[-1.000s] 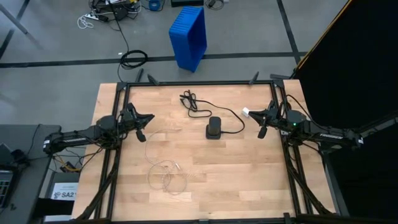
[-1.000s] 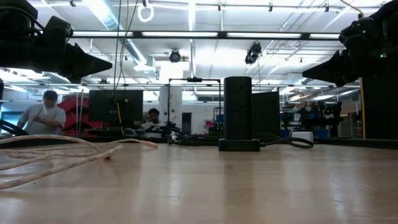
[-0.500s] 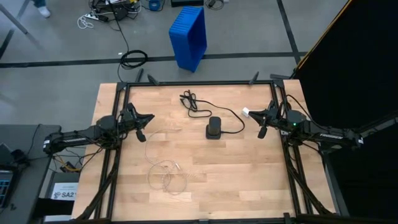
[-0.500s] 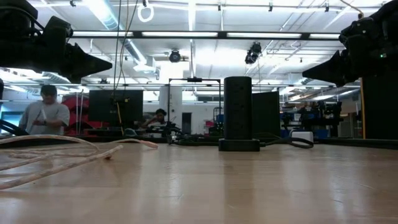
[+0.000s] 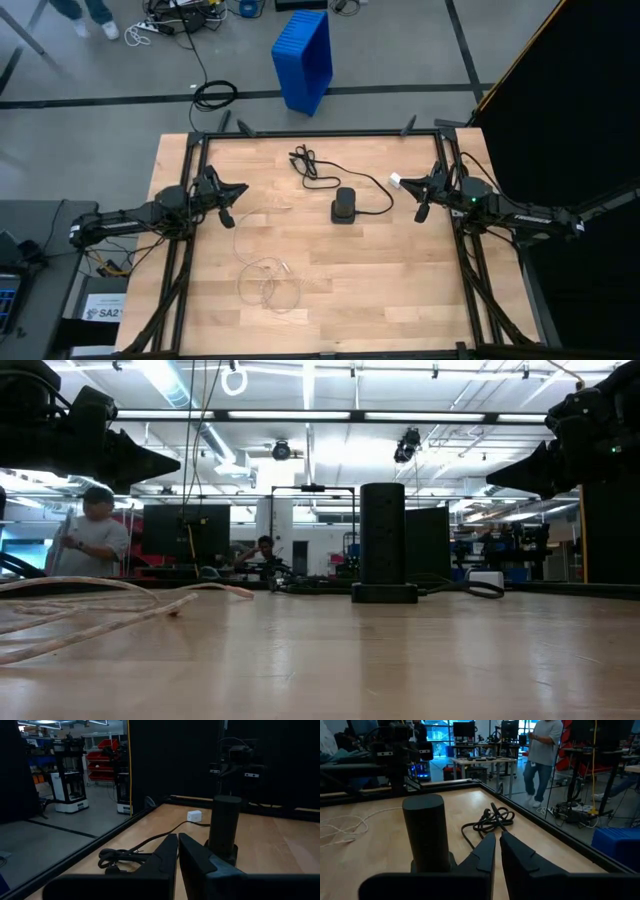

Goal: Insert USB
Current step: Return to Home Position

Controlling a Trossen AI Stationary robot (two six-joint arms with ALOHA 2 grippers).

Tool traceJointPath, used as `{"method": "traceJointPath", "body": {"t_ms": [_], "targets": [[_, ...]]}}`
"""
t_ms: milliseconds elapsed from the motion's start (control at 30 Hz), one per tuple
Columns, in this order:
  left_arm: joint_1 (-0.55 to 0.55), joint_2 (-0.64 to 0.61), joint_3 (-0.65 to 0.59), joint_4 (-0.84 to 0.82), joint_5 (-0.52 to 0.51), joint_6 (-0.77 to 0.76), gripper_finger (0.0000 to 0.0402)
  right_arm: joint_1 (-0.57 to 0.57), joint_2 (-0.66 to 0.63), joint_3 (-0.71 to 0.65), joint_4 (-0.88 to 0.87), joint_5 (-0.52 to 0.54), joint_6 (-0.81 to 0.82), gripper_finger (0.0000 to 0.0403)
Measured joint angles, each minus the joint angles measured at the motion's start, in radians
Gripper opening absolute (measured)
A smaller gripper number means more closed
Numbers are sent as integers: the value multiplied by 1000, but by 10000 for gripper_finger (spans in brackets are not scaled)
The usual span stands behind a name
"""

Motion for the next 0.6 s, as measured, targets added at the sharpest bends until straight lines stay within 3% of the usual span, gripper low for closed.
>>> {"method": "traceJointPath", "body": {"t_ms": [600], "targets": [[0,0,0,0,0,0,1,0,0,0,0,0,0,1]]}}
